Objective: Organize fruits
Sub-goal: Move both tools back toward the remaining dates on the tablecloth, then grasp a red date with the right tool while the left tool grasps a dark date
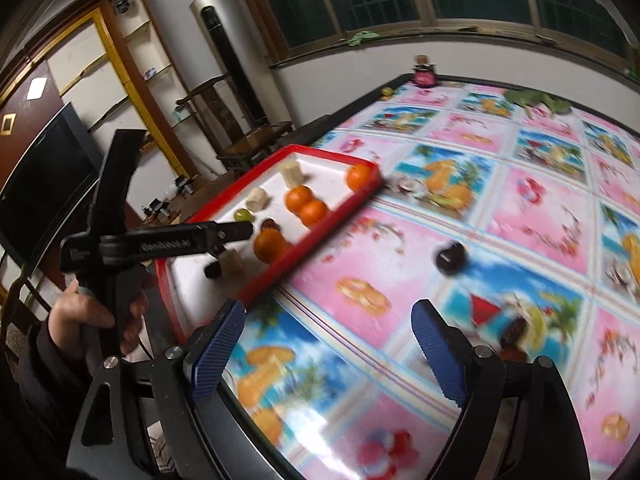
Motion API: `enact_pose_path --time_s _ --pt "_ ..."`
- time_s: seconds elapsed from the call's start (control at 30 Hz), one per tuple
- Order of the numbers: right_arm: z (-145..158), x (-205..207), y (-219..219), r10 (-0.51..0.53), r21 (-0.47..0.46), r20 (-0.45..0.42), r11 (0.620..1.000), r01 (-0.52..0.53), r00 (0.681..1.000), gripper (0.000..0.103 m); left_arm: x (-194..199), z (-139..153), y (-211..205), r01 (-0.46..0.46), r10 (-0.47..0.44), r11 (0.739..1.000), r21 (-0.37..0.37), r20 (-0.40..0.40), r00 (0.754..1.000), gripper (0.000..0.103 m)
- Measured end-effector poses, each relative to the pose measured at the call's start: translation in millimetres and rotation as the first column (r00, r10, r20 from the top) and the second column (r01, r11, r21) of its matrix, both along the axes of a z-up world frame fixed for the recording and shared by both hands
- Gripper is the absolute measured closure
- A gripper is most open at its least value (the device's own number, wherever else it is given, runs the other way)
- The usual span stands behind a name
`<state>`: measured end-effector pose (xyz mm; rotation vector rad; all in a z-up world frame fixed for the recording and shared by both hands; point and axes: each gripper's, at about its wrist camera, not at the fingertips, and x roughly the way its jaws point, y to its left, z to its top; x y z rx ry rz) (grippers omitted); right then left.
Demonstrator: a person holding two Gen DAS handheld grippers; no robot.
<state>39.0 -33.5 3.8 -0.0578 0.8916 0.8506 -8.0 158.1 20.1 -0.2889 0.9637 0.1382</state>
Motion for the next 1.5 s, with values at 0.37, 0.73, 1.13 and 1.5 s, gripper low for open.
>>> enact_pose_path --time_s 0.37,0.73,1.13,1.5 --pt "-7.9 -2.5 -65.4 -0.128 -0.041 -0.002 0.991 0.128 0.992 0.015 12.9 13.1 -53.0 0.122 -0.122 0.992 -0.013 0.022 0.992 0.027" --pt "-24.5 13.8 -84.6 -0.183 -0.079 0.006 0.980 0.183 0.983 0.020 40.0 -5.5 -96.5 0.215 -0.216 0.976 -0.020 -0.039 0.976 0.028" --pt "-50.0 35.6 -72.2 -0.187 -0.156 -0.016 0.971 0.182 0.982 0.053 87.1 -23.5 -144.7 0.334 -0.331 0.939 0.078 -0.043 0.943 0.032" --pt "-56.4 38.1 -66.9 -0.203 -0.198 0.015 0.959 0.202 0.979 0.073 110.1 -39.7 -170.0 0.391 -0.385 0.915 0.101 -0.076 0.920 0.065"
